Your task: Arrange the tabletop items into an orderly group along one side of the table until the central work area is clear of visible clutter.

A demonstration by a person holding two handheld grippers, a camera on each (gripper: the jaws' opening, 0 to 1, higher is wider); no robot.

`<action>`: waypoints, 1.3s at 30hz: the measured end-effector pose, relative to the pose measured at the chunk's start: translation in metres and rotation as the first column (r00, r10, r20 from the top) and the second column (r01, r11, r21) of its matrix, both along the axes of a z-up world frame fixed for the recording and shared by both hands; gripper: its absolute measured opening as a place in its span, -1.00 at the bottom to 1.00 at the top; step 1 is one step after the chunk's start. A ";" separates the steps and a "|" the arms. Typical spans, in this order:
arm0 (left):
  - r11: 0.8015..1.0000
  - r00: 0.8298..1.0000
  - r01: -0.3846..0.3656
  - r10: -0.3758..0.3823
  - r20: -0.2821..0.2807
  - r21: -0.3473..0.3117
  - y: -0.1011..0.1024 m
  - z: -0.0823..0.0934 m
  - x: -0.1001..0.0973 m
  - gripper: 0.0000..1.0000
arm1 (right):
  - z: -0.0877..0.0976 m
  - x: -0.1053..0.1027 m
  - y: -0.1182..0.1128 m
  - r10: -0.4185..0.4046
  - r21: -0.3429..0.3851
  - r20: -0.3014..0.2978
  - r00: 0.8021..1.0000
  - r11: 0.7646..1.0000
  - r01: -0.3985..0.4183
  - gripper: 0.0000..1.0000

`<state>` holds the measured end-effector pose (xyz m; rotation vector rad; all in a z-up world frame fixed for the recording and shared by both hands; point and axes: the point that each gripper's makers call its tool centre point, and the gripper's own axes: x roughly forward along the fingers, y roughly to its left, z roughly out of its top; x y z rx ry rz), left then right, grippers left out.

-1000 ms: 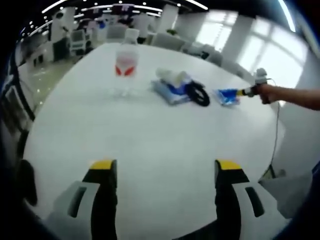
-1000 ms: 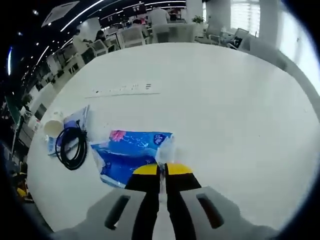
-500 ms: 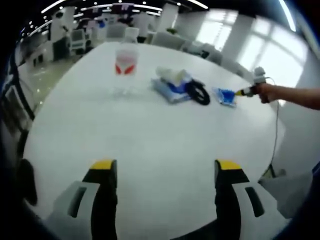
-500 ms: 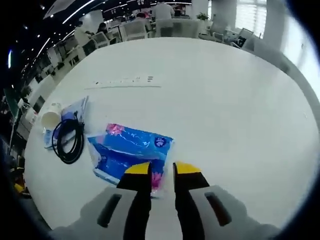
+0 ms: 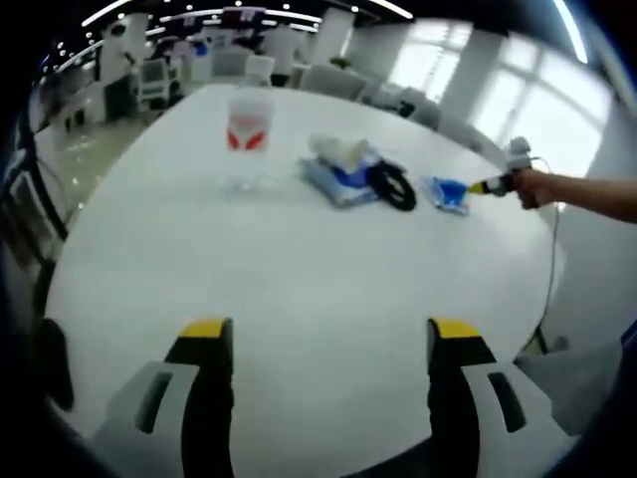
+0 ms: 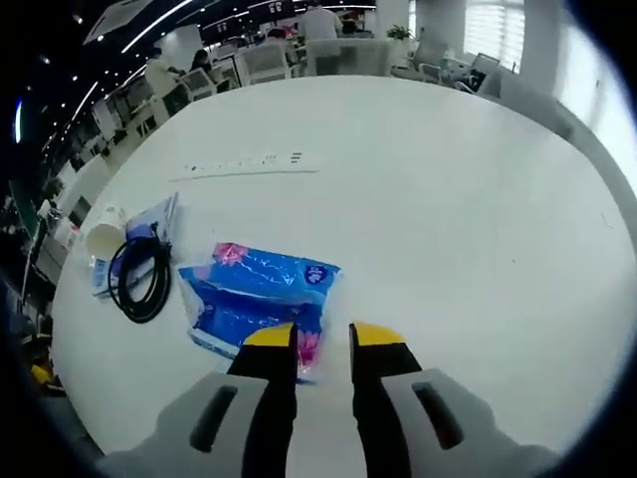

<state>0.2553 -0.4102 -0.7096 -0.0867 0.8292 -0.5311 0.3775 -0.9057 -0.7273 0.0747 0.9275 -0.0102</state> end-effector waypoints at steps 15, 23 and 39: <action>1.000 1.000 0.005 -0.005 0.014 -0.017 -0.003 0.005 0.001 0.54 | 0.017 -0.014 0.005 -0.023 0.048 0.027 0.999 0.999 0.022 -0.45; 0.999 1.000 0.004 -0.003 0.028 -0.034 -0.004 0.011 0.002 0.54 | 0.027 -0.027 0.015 -0.005 0.051 0.038 0.999 0.999 0.003 -0.42; 0.998 0.999 0.005 -0.002 0.048 -0.059 -0.008 0.018 0.005 0.53 | 0.030 -0.066 0.076 0.074 0.123 0.040 0.996 0.989 -0.078 -0.32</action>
